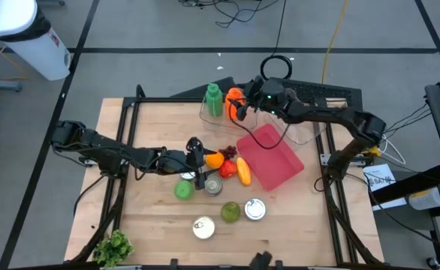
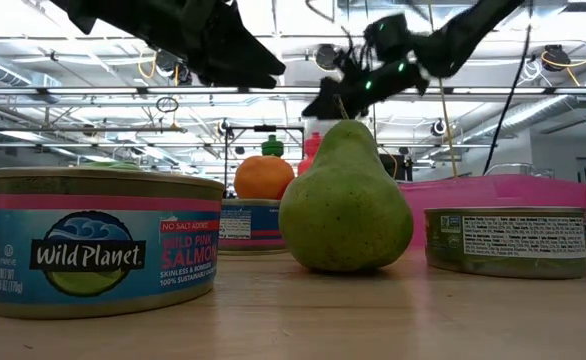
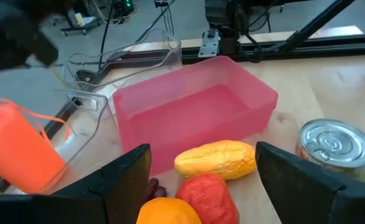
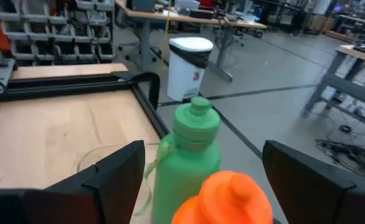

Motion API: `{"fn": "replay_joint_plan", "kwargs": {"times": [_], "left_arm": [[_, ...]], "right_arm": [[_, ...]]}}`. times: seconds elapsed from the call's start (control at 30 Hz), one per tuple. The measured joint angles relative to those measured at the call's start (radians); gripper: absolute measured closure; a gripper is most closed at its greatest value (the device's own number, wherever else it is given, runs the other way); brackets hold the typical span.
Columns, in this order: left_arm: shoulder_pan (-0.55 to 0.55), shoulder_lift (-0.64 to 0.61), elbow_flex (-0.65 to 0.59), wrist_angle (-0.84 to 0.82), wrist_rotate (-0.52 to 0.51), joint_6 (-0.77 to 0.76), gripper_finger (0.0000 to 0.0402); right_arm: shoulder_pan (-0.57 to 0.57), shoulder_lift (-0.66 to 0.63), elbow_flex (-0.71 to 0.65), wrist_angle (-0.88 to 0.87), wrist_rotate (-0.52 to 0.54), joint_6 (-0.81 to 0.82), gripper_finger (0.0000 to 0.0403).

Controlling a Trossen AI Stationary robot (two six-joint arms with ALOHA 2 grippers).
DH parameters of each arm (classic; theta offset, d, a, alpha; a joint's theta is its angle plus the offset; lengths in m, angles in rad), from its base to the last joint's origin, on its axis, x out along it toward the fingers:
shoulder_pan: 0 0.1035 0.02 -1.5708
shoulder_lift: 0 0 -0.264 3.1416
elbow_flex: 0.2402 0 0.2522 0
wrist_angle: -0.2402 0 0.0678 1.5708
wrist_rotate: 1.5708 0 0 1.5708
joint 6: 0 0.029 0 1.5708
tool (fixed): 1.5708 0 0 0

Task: Pick & Place Food Item
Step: Put the right green tuna can into the pink bin

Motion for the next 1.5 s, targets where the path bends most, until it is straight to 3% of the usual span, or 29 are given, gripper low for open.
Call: {"fn": "replay_joint_plan", "kwargs": {"times": [0.27,0.47,0.67,0.77,0.9,1.1,1.23,1.5], "left_arm": [[0.0,-0.073,0.0,-0.058,-0.002,0.0,0.0103],[-0.009,-0.195,-0.014,-0.125,0.02,-0.03,0.0103],[-0.02,-0.283,-0.208,0.178,0.16,-0.017,0.0103],[-0.019,-0.322,-0.324,0.403,0.2,-0.032,0.0103],[-0.017,-0.339,-0.422,0.577,0.196,-0.092,0.0103],[-0.019,-0.336,-0.435,0.601,0.209,-0.224,0.0103],[-0.019,-0.316,-0.435,0.593,0.208,-0.247,0.0103],[-0.028,-0.29,-0.436,0.577,0.208,-0.338,0.0103]], "right_arm": [[0.118,-0.265,0.001,-0.355,0.018,0.012,0.0094],[0.298,-0.413,0.001,-0.607,0.013,0.045,0.0094],[0.607,-0.444,-0.024,-0.752,0.064,0.14,0.0095],[0.784,-0.42,-0.084,-0.735,0.148,0.187,0.0095],[1.002,-0.359,-0.184,-0.641,0.284,0.266,0.0095],[1.235,-0.19,-0.249,-0.452,0.443,0.442,0.0095],[1.294,-0.054,-0.249,-0.373,0.543,0.508,0.0095],[1.289,0.14,-0.196,-0.356,0.459,0.706,0.0103]]}}
